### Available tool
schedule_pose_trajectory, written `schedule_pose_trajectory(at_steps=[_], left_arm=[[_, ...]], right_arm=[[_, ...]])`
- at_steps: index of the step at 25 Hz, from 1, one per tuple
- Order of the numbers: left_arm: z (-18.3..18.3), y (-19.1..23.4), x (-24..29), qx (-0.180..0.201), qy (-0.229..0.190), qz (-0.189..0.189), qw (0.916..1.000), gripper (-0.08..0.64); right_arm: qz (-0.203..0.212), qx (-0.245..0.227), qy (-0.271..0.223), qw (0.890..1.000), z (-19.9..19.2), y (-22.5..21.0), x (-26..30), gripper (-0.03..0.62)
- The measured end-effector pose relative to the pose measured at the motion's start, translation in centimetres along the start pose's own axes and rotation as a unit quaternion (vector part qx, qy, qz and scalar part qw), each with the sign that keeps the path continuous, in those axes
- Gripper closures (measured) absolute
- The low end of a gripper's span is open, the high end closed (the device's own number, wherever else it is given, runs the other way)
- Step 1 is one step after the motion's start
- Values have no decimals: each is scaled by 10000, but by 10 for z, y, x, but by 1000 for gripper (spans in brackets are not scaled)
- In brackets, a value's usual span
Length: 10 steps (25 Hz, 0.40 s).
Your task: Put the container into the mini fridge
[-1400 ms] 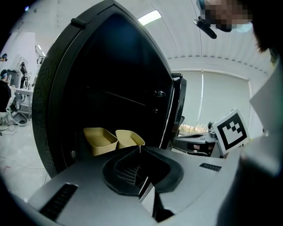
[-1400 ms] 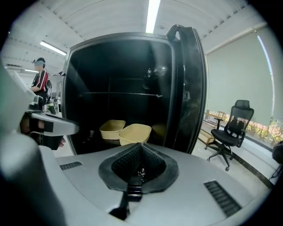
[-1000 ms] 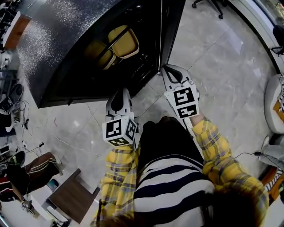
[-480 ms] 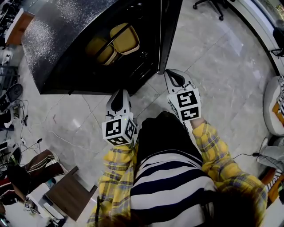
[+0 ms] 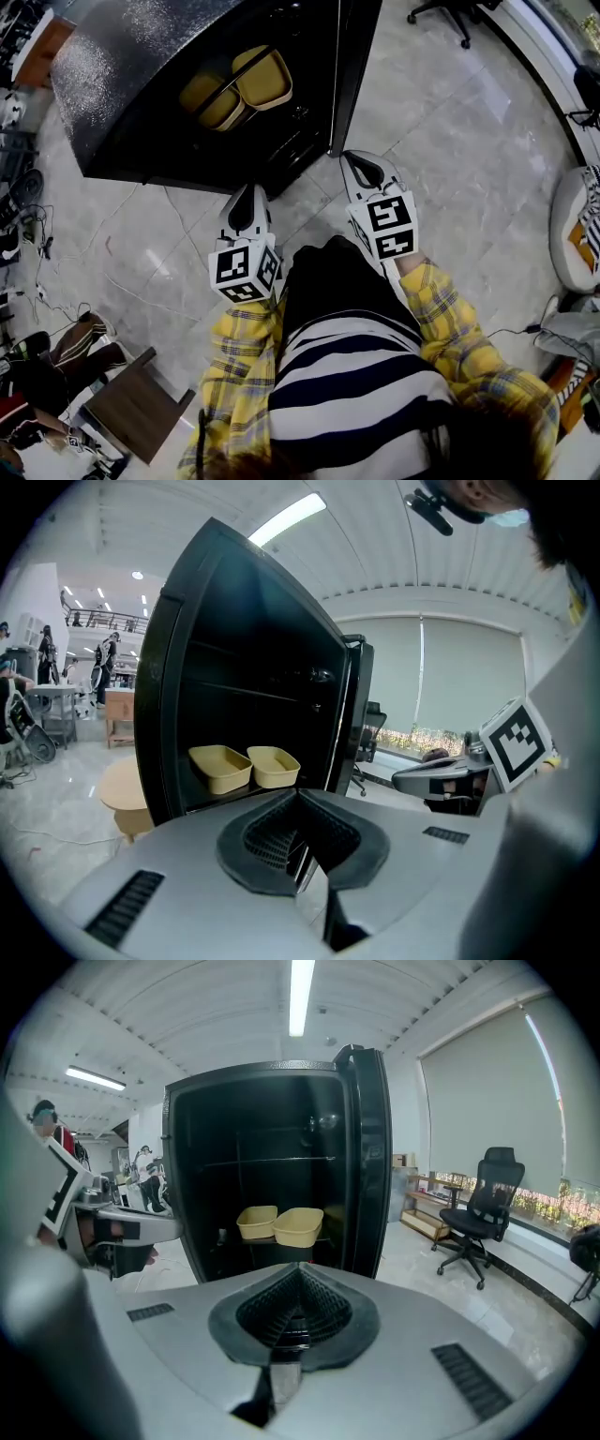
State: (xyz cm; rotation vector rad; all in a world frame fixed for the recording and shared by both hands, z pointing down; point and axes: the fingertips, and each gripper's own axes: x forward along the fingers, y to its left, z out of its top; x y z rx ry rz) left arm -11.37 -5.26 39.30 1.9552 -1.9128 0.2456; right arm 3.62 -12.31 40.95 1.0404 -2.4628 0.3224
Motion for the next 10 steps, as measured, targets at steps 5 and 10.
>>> schedule_pose_trajectory(at_steps=[5, 10], left_arm=[[0, 0, -1, 23, -13, 18, 10000, 543], [-2, 2, -3, 36, -11, 6, 10000, 543]], right_arm=[[110, 18, 43, 9999, -5, 9, -1, 566], [180, -2, 104, 9998, -13, 17, 3, 566]])
